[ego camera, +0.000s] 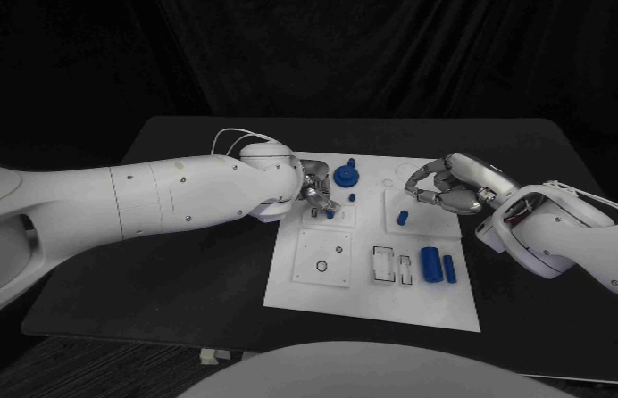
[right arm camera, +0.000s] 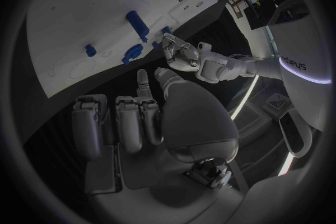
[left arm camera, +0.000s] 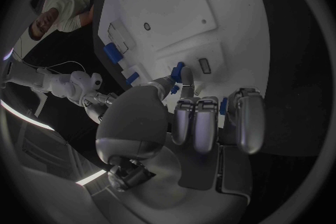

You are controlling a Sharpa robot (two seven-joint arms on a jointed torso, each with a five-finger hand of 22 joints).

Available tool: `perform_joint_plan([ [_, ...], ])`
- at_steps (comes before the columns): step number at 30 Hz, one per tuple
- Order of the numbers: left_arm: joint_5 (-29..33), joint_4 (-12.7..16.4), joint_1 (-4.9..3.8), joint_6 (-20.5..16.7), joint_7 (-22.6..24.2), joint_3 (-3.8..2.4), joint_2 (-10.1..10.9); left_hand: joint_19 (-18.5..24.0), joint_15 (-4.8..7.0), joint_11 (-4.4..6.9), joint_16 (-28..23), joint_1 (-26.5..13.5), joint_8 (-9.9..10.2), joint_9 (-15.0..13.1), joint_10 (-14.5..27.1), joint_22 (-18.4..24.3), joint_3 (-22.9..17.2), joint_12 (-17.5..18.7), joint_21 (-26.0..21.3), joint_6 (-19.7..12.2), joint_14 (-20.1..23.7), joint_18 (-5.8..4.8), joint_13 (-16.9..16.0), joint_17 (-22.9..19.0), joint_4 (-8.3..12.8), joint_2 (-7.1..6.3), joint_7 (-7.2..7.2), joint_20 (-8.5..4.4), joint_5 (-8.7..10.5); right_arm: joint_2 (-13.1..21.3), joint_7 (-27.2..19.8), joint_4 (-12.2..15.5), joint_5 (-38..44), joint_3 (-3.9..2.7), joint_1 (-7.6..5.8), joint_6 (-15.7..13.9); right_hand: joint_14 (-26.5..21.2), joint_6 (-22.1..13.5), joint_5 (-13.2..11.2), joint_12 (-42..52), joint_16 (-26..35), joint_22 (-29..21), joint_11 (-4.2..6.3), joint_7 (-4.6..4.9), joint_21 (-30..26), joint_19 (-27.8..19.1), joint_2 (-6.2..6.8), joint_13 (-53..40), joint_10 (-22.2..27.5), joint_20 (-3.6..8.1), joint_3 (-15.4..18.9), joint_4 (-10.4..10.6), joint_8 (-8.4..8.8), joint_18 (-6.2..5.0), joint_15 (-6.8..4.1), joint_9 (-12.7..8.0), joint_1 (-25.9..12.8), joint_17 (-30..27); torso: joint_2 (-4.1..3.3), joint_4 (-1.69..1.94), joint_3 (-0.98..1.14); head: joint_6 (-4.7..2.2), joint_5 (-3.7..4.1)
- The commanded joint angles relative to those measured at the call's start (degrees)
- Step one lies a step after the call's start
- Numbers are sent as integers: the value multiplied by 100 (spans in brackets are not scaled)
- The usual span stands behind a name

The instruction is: Assemble the parts on the task board

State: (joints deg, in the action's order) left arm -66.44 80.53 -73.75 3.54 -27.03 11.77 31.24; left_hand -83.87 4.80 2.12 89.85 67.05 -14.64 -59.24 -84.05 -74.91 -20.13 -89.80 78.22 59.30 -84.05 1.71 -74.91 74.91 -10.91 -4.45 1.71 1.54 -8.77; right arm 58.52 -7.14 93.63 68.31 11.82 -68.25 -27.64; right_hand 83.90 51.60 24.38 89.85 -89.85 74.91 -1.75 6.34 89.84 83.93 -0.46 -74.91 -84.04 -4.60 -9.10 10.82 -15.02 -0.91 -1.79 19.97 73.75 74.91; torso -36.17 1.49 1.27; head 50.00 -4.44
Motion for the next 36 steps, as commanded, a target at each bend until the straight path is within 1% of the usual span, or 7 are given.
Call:
perform_joint_plan([
  [1, 35, 25, 52, 167, 60, 35, 0, -238, 29, 16, 15, -85, -4, 35, -595, -1195, 126, -20, -13, -34, -595, 65, -1509, 1509, -49, 49, 7, -24, 47, 4, 81, 7, 8, -1, 14, 19, 610, -22, 32, 15, -15, 1509, -25, -1, 16, 607, 17, -1509, -596, -29, 2, -40, 34, 91, 31, -6, 55, 1509, 3, -1, 0, 0, -6],
  [5, 35, 35, 52, 182, 53, 35, 4, -241, 19, 5, 15, -232, -6, 85, -595, -1196, 380, -20, -11, 1, -595, 64, -1509, 1509, -201, 56, 20, -14, 220, 4, 84, 8, 8, -1, 14, 21, 610, -19, 36, 15, -15, 1509, -26, -1, 16, 607, 11, -1509, -596, -29, -1, -38, 33, 91, 31, -6, 54, 1509, 0, 0, -1, 0, -7],
  [21, 35, 65, 53, 267, -50, 35, 36, -247, 18, 3, 15, -269, -16, 101, -595, -1199, 496, -20, 1, 27, -595, 62, -1509, 1509, -247, 54, 17, -14, 249, 12, 96, 11, 8, -1, 16, 32, 610, -15, 68, 15, -15, 1509, -26, -2, 16, 607, -4, -1509, -596, -29, -17, -45, 32, 91, 32, -6, 64, 1509, -2, 2, -3, 0, -9],
  [24, 35, 63, 54, 259, -32, 35, 37, -247, 31, 18, 15, -149, -17, 122, -595, -1197, 536, -20, -7, 29, -595, 65, -1509, 1509, -196, 112, -3, -23, 98, 12, 97, 12, 8, -1, 17, 32, 610, -14, 83, 15, -15, 1509, -26, -2, 16, 607, -7, -1509, -596, -29, -24, -51, 32, 91, 32, -6, 71, 1509, 1, 1, -3, 0, -9],
  [28, 35, 74, 54, 253, 1, 35, 48, -245, 45, 34, 15, 128, 19, 174, -595, -1195, 516, -20, -19, -14, -595, 66, -1509, 1509, -36, 167, -18, -36, -281, 13, 99, 12, 8, -1, 18, 33, 610, -14, 83, 15, -15, 1509, -26, -2, 16, 607, -7, -1509, -596, -29, -24, -51, 32, 91, 32, -6, 71, 1509, 1, 1, -3, 0, -12],
  [32, 36, 85, 54, 259, 26, 35, 60, -243, 42, 30, 15, 260, 81, 249, -595, -1193, 479, -20, -28, -50, -595, 67, -1509, 1509, 46, 171, -10, -36, -500, 12, 98, 12, 8, -1, 18, 34, 610, -14, 93, 15, -15, 1509, -26, -2, 16, 607, -9, -1509, -596, -29, -29, -56, 32, 91, 32, -6, 77, 1509, 0, 2, -3, 0, -19],
  [36, 36, 103, 54, 248, 50, 35, 84, -234, 36, 24, 15, 359, 137, 328, -595, -1187, 423, -20, -56, -64, -595, 72, -1509, 1509, 118, 133, -1, -32, -897, 13, 97, 14, 8, -1, 19, 35, 610, -15, 104, 15, -15, 1509, -26, -2, 16, 607, -9, -1509, -596, -29, -34, -63, 33, 91, 32, -6, 84, 1509, -3, 1, -3, 0, -20],
])
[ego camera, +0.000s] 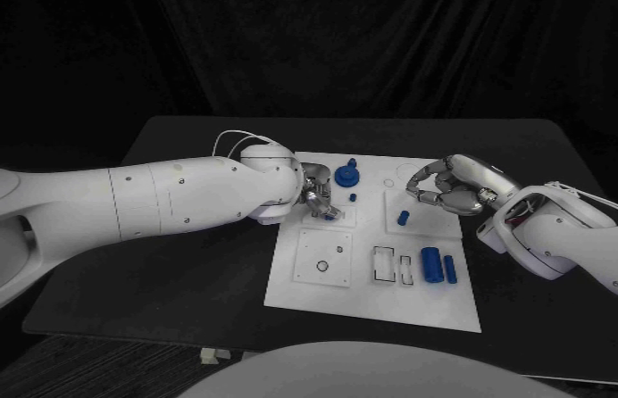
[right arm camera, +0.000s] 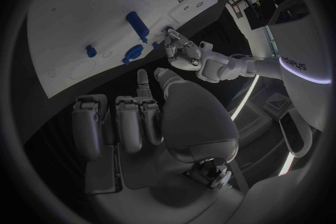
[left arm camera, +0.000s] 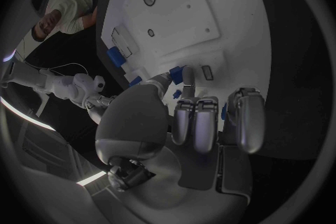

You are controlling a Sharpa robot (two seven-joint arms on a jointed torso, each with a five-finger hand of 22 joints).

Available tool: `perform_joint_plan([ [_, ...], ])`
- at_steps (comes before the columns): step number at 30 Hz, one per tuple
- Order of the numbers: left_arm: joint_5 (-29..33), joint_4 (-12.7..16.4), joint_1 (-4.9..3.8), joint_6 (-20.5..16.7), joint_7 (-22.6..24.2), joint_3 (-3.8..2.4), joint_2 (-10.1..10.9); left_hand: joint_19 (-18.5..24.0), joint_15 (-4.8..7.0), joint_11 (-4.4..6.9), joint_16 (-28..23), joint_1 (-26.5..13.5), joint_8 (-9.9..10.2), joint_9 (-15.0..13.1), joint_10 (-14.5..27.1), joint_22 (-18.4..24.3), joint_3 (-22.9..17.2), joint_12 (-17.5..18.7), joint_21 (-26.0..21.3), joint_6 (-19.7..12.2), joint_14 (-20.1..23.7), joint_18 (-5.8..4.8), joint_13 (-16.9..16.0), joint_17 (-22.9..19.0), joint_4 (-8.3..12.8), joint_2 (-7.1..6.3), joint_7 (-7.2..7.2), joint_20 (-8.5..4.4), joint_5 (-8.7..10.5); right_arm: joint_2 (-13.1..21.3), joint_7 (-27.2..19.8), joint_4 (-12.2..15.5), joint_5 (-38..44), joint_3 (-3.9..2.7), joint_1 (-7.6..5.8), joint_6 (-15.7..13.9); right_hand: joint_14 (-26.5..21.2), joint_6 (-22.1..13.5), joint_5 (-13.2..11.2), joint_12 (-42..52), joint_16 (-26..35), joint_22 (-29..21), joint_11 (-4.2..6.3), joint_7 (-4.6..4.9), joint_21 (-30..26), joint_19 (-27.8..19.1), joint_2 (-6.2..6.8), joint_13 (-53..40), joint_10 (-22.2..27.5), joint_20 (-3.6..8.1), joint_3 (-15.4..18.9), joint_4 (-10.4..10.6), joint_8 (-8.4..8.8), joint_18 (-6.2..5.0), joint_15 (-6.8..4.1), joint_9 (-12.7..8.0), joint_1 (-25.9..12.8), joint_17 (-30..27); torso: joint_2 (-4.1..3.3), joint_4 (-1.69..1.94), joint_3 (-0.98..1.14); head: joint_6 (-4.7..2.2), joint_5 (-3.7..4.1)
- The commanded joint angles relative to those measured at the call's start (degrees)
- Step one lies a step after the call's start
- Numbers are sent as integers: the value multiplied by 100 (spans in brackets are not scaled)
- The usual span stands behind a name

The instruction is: Assemble the parts on the task board

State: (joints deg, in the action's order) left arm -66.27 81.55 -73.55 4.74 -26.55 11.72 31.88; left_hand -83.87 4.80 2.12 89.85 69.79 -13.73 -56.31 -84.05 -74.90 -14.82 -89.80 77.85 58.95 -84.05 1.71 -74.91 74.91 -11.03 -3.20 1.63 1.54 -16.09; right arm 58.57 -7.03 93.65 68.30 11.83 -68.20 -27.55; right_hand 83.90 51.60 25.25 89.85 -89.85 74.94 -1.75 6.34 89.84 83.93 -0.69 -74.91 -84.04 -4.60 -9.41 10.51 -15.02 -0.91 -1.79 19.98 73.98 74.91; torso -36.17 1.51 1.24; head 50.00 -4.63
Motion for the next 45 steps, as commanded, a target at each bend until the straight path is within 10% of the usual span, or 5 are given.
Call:
perform_joint_plan([
  [1, 19, 6, 35, 118, 11, 40, 29, -233, 35, 22, 15, 99, 57, 49, -595, -1186, -123, -20, -24, -39, -595, 73, -1509, 1509, 141, -1, 9, -31, -247, 9, 85, 12, 8, -2, 15, 25, 610, -16, 25, 15, -15, 1506, -26, -2, 16, 607, 15, -1509, -596, -29, -7, -37, 33, 91, 32, -7, 67, 1509, -4, 0, 0, 0, -3],
  [6, 19, 23, 35, 69, 60, 40, 59, -223, 31, 19, 15, 177, 85, 89, -595, -1178, -249, -20, -58, -76, -595, 78, -1509, 1509, 210, -58, 14, -25, -672, 14, 82, 12, 8, -2, 16, 26, 610, -16, 60, 15, -15, 1506, -27, -1, 16, 607, 20, -1509, -596, -29, -24, -64, 34, 91, 33, -7, 91, 1509, -7, -1, 1, 0, -4],
  [30, 474, 67, 35, 70, -66, 40, 150, -178, 24, 9, 15, 314, 37, 36, -542, -1140, -665, 51, -212, -168, -595, 107, -1458, 1509, 383, -199, 28, -17, -893, 12, 79, 6, 8, -2, 26, 42, 610, -18, 146, 15, -15, 1506, -23, -1, 16, 607, 40, -1509, -596, -29, -65, -138, 35, 91, 31, -7, 156, 1509, 0, 2, 4, 0, -21],
  [45, 476, 112, 35, 4, -136, 40, 226, -165, -34, -84, 15, 311, -228, -234, -504, -1124, -1737, 108, -288, -211, -595, 118, -1417, 1509, 974, -497, 187, 25, -1283, 12, 74, 0, 8, -2, 31, 42, 610, -21, 162, 15, -15, 1506, -22, -1, 16, 607, 46, -1509, -596, -29, -74, -156, 37, 91, 30, -7, 171, 1509, 1, 0, 4, 0, -35],
])
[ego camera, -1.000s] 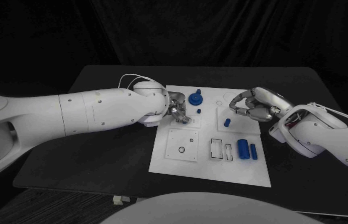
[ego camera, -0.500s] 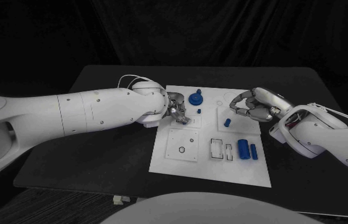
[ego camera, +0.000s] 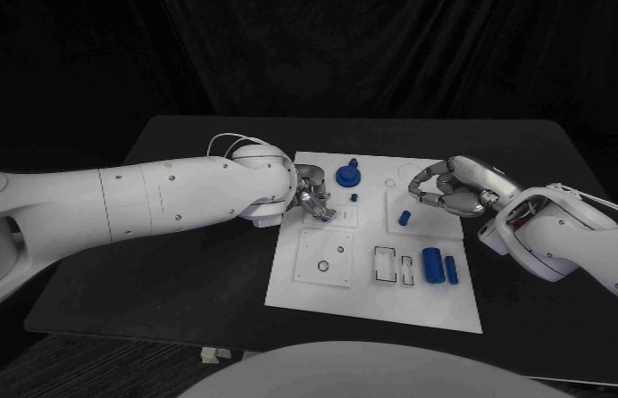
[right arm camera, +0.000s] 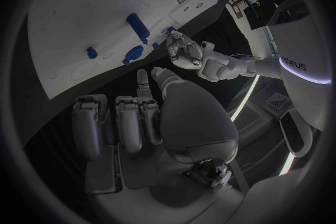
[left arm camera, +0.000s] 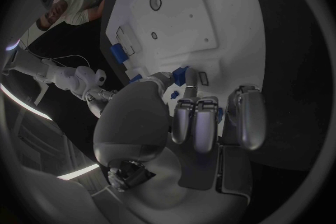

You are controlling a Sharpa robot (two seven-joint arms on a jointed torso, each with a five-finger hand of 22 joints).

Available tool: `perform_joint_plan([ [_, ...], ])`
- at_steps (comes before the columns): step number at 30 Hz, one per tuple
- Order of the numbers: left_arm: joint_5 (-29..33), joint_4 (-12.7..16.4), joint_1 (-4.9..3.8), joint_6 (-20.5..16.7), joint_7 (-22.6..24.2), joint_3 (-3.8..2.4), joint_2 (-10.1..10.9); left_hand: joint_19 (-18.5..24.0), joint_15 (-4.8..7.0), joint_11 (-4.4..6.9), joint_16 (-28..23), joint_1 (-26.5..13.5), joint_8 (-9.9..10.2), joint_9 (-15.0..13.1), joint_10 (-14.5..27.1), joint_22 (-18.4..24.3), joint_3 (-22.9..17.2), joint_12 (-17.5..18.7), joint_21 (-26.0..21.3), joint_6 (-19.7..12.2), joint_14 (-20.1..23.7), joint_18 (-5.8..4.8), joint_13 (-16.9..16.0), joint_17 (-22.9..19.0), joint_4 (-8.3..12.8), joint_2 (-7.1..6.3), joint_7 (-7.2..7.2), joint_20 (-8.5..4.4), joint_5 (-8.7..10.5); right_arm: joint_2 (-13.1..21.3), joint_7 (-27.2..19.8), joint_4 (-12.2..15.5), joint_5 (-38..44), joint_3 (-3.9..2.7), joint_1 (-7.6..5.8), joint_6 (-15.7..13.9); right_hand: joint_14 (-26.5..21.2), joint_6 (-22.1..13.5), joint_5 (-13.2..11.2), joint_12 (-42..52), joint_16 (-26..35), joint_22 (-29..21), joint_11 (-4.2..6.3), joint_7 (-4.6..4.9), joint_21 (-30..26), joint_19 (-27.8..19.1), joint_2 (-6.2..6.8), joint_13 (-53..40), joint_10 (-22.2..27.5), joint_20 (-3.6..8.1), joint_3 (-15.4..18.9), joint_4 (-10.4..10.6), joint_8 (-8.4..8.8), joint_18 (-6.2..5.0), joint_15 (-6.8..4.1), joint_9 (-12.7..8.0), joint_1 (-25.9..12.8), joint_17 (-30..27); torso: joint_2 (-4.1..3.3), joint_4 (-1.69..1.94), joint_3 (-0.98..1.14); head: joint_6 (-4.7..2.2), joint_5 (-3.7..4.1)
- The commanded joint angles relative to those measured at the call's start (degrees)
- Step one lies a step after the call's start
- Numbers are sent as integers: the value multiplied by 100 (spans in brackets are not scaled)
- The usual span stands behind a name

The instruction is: Assemble the parts on the task board

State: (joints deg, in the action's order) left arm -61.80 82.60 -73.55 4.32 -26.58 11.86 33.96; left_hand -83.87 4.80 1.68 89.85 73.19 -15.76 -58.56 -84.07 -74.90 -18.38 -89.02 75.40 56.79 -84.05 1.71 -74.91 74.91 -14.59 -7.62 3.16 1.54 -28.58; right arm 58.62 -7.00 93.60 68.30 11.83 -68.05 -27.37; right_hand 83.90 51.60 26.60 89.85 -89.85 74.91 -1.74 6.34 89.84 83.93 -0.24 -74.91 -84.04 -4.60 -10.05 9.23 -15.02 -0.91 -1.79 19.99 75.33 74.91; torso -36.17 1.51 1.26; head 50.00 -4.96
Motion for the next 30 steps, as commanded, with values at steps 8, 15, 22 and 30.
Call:
perform_joint_plan([
  [8, 29, 24, 34, 10, -137, 26, 44, -163, -37, -45, 15, -103, -53, -31, -489, -1122, -1620, 50, -52, 22, -595, 122, -1403, 1509, 1428, -76, 40, 29, -108, 10, 67, 6, 8, -3, 17, 21, 610, -21, 28, 15, -15, 1509, -22, -1, 16, 607, 2, -1509, -596, -29, -10, -29, 37, 91, 30, -8, 36, 1509, -3, 0, -1, 0, -6],
  [15, 29, 49, 34, -54, -95, 26, 80, -161, -34, -44, 15, -162, -65, -32, -478, -1121, -1768, 66, -56, 44, -595, 124, -1391, 1509, 1486, -93, 37, 26, -177, 15, 67, 7, 8, -3, 18, 19, 610, -22, 34, 15, -15, 1509, -22, -1, 16, 607, 7, -1509, -596, -28, -14, -37, 37, 91, 30, -8, 42, 1509, 1, 1, 0, 0, -8],
  [22, 29, 78, 34, -155, 3, 26, 120, -160, -30, -40, 15, -230, -68, -24, -465, -1121, -1920, 85, -53, 61, -595, 124, -1377, 1509, 1539, -114, 35, 22, -276, 18, 65, 8, 8, -3, 20, 14, 610, -23, 39, 15, -15, 1509, -22, -1, 16, 607, 9, -1509, -596, -28, -17, -44, 37, 91, 30, -8, 48, 1509, 0, 1, -3, 0, -5],
  [30, 29, 130, 32, -242, 112, 25, 173, -160, -27, -38, 15, -250, -73, -24, -454, -1122, -1978, 101, -51, 71, -595, 124, -1366, 1509, 1566, -123, 33, 19, -315, 21, 61, 9, 8, -3, 24, 3, 610, -23, 42, 15, -15, 1509, -22, -1, 16, 607, 12, -1509, -596, -28, -20, -52, 38, 91, 29, -8, 55, 1509, -1, -1, -1, 0, 2],
])
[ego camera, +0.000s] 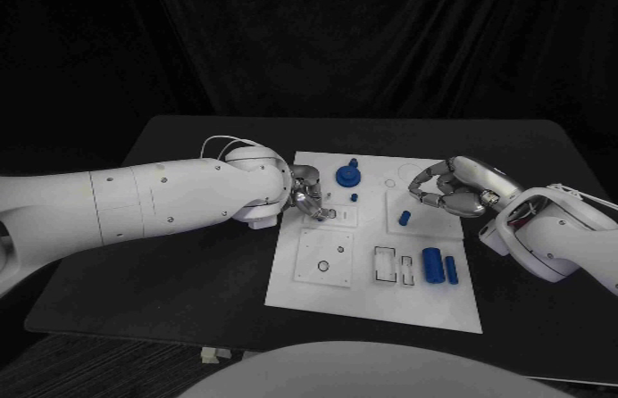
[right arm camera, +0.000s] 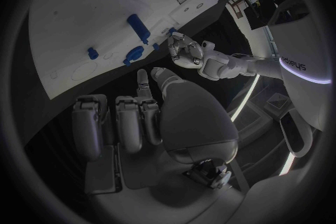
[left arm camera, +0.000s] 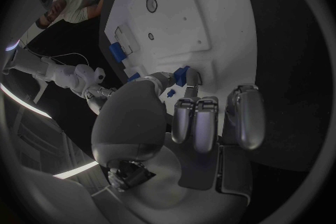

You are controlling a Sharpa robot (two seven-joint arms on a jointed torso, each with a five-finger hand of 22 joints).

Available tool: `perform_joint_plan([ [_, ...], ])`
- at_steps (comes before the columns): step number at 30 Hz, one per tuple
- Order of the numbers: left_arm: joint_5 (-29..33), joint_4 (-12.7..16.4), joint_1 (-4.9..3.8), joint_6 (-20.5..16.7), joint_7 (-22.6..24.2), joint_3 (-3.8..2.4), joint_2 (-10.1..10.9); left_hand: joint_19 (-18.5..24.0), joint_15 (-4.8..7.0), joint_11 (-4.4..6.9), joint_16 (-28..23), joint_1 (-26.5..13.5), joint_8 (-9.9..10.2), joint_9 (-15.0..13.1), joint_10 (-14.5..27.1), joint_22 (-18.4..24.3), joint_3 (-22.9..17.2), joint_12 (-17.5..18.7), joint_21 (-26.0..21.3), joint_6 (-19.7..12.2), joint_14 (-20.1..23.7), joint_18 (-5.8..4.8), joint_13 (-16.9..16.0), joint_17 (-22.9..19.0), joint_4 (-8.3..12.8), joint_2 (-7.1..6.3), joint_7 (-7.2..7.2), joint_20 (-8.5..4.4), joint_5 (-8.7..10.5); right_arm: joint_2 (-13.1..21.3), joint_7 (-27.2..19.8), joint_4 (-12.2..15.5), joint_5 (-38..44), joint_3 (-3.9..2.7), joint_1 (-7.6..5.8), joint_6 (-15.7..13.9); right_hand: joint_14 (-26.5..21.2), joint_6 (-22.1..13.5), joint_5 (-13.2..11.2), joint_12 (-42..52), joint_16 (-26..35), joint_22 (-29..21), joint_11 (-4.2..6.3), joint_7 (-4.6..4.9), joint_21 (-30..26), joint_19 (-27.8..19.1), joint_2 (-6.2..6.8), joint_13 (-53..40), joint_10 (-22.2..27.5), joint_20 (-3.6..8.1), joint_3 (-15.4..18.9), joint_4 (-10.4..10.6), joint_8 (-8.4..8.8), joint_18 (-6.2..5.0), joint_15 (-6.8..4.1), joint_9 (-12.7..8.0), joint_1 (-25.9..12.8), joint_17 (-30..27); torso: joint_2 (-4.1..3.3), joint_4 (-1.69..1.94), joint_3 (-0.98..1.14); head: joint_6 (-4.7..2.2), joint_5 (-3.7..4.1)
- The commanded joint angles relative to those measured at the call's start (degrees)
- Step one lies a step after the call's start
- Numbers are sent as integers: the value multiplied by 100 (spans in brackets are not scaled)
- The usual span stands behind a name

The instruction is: Assemble the parts on the task board

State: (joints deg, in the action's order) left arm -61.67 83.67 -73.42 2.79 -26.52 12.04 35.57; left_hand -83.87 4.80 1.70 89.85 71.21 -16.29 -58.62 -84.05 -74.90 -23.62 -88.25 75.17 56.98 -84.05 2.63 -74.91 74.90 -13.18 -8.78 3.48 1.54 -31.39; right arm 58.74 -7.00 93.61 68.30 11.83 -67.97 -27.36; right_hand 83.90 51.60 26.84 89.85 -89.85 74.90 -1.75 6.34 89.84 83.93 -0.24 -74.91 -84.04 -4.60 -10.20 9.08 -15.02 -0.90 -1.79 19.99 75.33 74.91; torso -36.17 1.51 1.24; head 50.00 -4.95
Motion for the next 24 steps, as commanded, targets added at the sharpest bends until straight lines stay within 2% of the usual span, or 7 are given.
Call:
perform_joint_plan([
  [1, 16, 29, 18, -93, 114, 7, 18, -160, -27, -40, 15, -53, -21, -18, -456, -1122, -1456, 24, -29, 52, -595, 32, -1366, 1510, 1425, -8, 1, 19, -34, 9, 62, 8, 8, -2, 17, 1, 610, -23, 19, 15, -15, 1510, -22, -1, 16, 607, 12, -1509, -596, -28, -6, -40, 37, 90, 29, -8, 57, 1509, 0, -1, 1, 0, 2],
  [11, 16, 90, -2, -126, 175, 6, 107, -159, -26, -39, 15, -57, -24, -20, -452, -1121, -1481, 29, -30, 57, -595, 33, -1362, 1510, 1439, -14, 1, 18, -48, 10, 64, 3, 8, -2, 23, -5, 610, -23, 20, 15, -15, 1509, -22, -1, 14, 605, 14, -1509, -596, -28, -10, -46, 37, 90, 29, -7, 63, 1509, 4, -2, 1, 0, 13],
  [24, 16, 146, -48, -238, 195, 4, 126, -163, -25, -39, 15, -67, -30, -22, -456, -1126, -1492, 25, -13, 65, -595, 30, -1365, 1510, 1445, -22, 0, 17, -38, 6, 66, -9, 8, -2, 26, -11, 610, -22, 19, 15, -15, 1508, -22, 0, 12, 604, 16, -1509, -596, -28, -12, -53, 37, 89, 29, -7, 69, 1509, 2, -3, 3, 0, 15],
])
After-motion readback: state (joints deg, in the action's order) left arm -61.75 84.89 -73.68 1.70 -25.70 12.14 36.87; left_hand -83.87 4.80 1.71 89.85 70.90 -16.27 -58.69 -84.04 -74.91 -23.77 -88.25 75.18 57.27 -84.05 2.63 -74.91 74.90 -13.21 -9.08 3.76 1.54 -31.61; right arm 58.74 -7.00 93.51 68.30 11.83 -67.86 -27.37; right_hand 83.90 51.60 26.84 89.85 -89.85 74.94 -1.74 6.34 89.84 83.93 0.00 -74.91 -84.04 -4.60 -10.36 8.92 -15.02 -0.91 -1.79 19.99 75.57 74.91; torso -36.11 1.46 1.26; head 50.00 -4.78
